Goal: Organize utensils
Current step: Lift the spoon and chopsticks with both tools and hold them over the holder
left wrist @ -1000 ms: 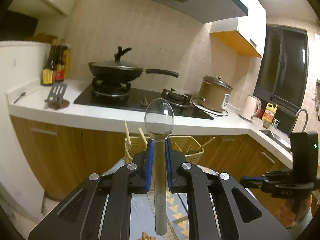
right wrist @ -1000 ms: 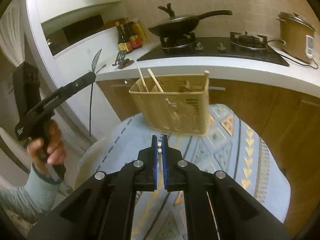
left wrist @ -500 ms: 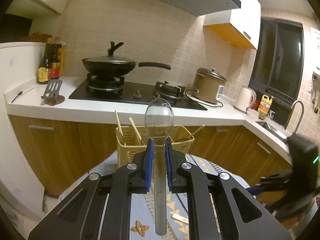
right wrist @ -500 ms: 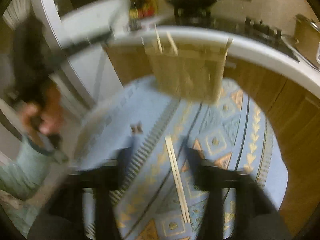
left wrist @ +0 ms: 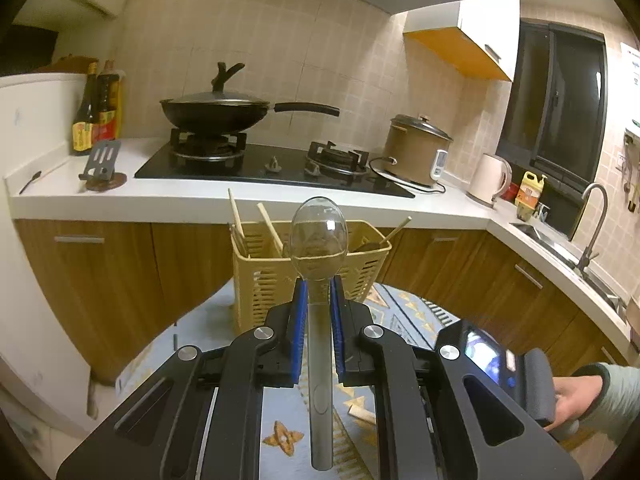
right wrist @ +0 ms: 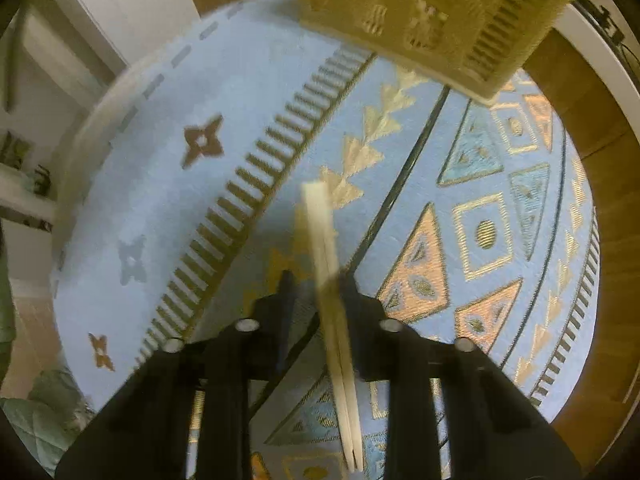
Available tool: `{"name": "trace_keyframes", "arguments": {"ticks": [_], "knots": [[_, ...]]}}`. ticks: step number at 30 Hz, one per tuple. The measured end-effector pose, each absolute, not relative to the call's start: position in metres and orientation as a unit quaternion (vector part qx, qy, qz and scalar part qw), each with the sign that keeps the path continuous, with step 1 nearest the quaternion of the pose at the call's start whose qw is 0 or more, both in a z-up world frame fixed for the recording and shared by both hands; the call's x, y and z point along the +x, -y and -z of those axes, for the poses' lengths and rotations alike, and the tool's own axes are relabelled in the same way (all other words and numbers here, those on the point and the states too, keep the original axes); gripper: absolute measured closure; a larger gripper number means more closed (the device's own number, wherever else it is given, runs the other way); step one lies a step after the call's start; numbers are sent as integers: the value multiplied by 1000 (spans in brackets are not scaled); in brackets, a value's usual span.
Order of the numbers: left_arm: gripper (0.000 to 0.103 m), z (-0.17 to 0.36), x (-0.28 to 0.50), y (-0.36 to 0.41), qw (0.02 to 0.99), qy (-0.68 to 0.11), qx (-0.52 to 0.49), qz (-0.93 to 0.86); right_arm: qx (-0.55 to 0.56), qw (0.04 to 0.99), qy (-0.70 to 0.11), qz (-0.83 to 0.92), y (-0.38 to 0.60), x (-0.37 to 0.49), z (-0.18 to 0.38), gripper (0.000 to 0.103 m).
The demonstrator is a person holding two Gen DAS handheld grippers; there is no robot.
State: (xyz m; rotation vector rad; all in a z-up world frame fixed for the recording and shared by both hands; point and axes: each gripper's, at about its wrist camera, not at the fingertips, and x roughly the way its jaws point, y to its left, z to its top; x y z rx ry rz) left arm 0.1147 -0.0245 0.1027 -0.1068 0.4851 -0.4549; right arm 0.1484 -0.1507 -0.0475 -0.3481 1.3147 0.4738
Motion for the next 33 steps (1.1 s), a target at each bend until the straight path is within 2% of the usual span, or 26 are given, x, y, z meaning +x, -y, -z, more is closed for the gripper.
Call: {"name": "trace_keyframes", "arguments": {"ticks": [2, 7, 14, 15, 21, 33], "knots": [[93, -100, 117, 22, 943, -240, -58, 222, -167, 750, -602, -219, 148, 148, 47, 92], [93, -99, 120, 14, 945, -233, -76, 218, -156, 771, -572, -234, 149, 141, 34, 92], [93, -127, 123, -1, 952, -174, -117, 222, -72, 844, -461, -264, 189, 122, -48, 94], [93, -131, 124, -1, 953, -167, -120, 223, -55, 858, -435, -268, 195, 121, -65, 98], [93, -151, 142, 5, 956, -137, -127, 228, 9, 897, -351, -269, 197, 148, -124, 100], [93, -175, 164, 5, 959, -99, -136, 230, 39, 918, -291, -268, 204, 176, -174, 100]]}}
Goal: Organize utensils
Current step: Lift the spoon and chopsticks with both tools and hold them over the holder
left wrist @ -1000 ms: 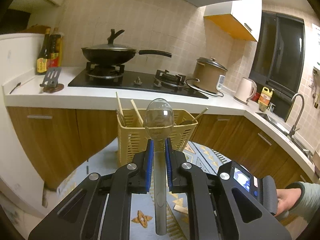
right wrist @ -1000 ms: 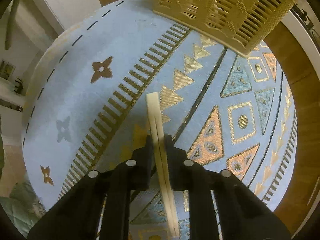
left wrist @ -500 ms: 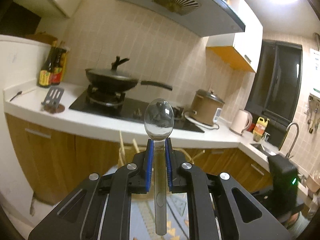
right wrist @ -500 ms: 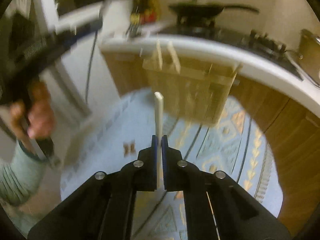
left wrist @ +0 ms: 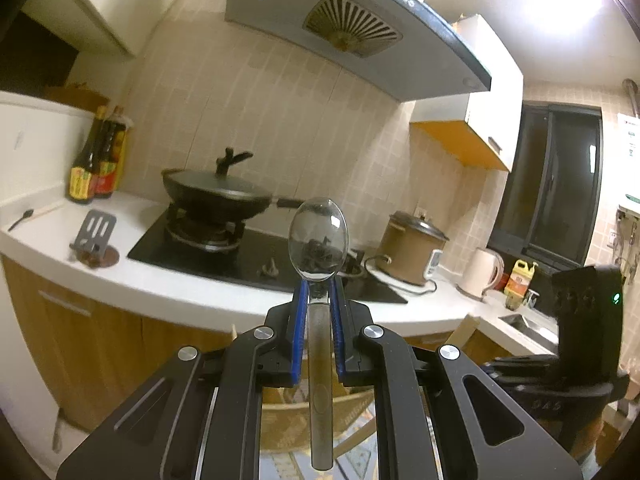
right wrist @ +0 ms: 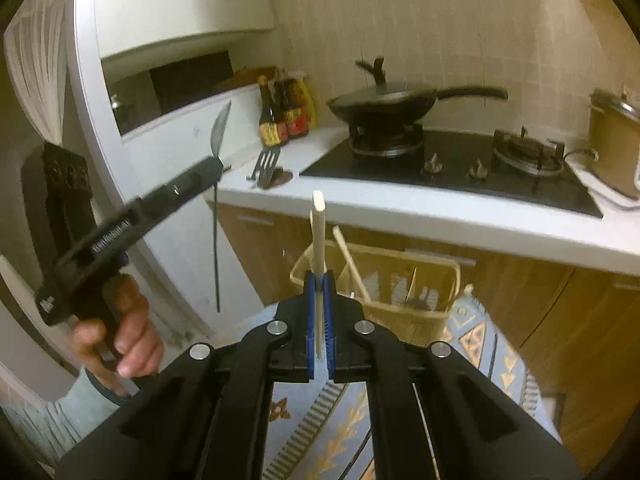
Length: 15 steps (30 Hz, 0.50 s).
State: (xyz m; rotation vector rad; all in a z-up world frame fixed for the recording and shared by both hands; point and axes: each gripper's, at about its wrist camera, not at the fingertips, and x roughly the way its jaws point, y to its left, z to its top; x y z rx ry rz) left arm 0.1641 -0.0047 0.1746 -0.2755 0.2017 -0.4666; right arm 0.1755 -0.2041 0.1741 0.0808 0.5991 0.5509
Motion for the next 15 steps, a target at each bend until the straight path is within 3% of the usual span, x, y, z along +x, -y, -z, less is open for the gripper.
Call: {"name": "trace_keyframes", "arguments": {"ticks": [8, 15], "knots": [[93, -172, 196, 9, 964, -67, -139, 217, 25, 942, -236, -237, 216, 179, -221, 100], [93, -141, 230, 19, 972, -61, -127, 189, 6, 950, -237, -204, 204, 215, -207, 100]]}}
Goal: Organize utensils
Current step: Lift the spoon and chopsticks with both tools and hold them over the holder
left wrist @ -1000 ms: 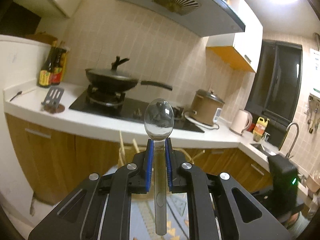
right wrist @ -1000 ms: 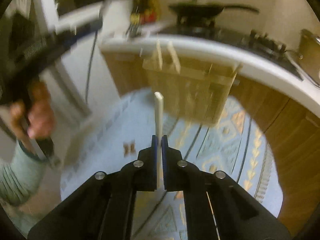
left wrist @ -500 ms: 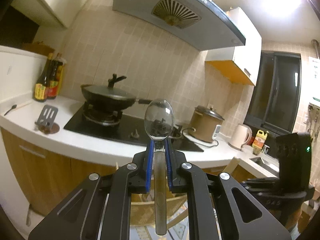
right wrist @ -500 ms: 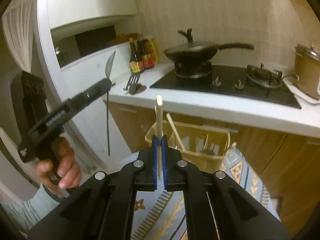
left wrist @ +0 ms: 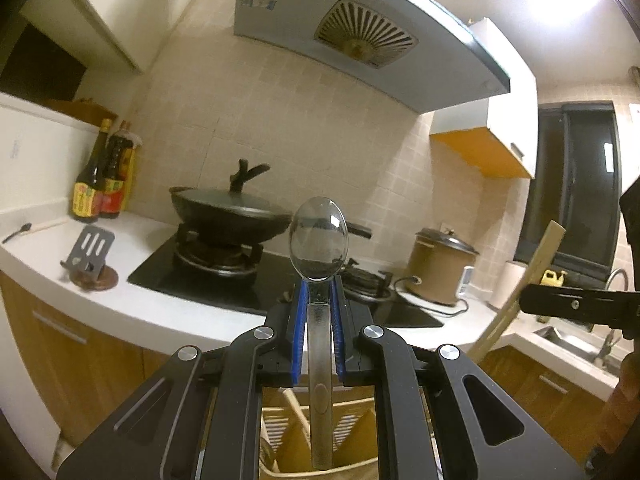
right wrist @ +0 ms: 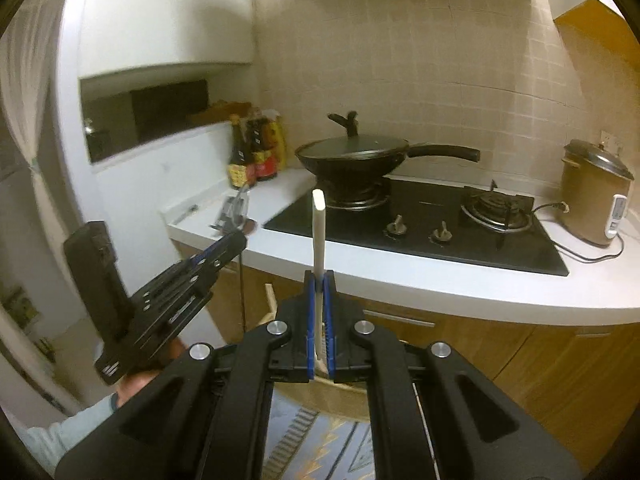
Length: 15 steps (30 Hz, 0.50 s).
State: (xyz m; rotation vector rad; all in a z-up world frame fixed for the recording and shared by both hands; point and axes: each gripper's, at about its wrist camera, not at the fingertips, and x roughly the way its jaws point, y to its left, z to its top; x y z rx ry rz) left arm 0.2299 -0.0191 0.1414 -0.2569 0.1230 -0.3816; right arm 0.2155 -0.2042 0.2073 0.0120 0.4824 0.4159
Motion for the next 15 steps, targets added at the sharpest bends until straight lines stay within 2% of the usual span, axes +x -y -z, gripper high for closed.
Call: {"name": "trace_keyframes", "arguments": {"ticks": [15], "knots": [[93, -93, 255, 16, 970, -76, -142, 182, -57, 939, -291, -175, 167, 257, -140, 100]]}}
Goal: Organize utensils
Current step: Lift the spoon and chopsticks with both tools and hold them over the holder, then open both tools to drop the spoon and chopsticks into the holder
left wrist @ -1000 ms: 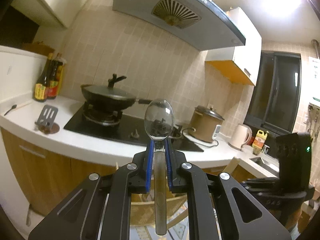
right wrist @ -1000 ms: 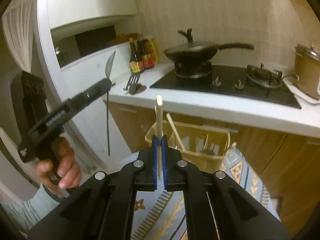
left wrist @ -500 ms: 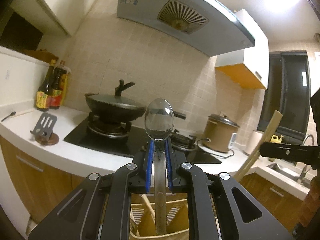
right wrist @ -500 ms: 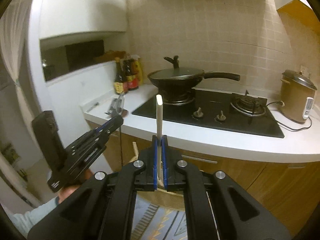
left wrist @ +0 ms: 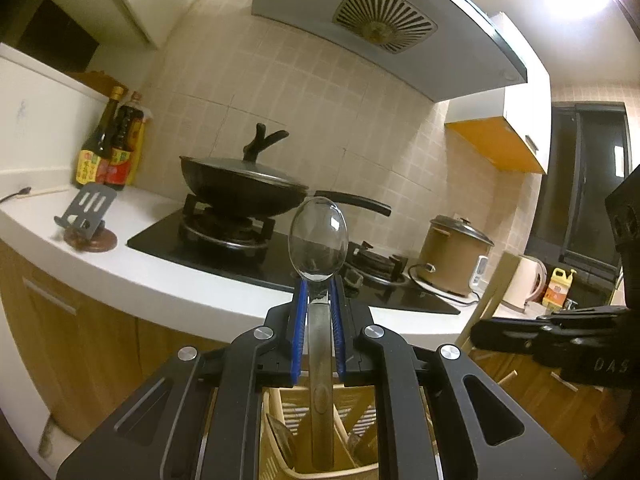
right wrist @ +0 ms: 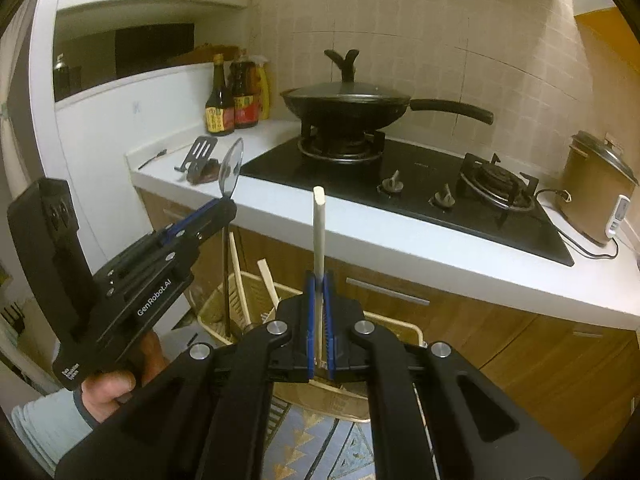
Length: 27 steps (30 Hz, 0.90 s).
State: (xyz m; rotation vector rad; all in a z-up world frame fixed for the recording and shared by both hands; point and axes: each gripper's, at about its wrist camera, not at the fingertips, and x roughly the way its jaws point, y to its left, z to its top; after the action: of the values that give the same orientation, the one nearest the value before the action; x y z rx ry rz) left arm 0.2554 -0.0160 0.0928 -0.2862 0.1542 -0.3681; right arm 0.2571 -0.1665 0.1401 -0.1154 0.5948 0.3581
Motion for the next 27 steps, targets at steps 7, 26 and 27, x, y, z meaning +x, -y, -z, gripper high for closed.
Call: {"name": "trace_keyframes", "arguments": {"ticks": [7, 26, 27], "knots": [[70, -96, 240, 10, 968, -90, -135, 190, -66, 935, -299, -180, 166, 242, -137, 99], [20, -113, 98, -1, 974, -110, -94, 173, 10, 958, -242, -152, 221, 105, -111, 31], [20, -111, 90, 1, 975, -113, -91, 165, 7, 964, -228, -138, 222, 96, -107, 28]]}}
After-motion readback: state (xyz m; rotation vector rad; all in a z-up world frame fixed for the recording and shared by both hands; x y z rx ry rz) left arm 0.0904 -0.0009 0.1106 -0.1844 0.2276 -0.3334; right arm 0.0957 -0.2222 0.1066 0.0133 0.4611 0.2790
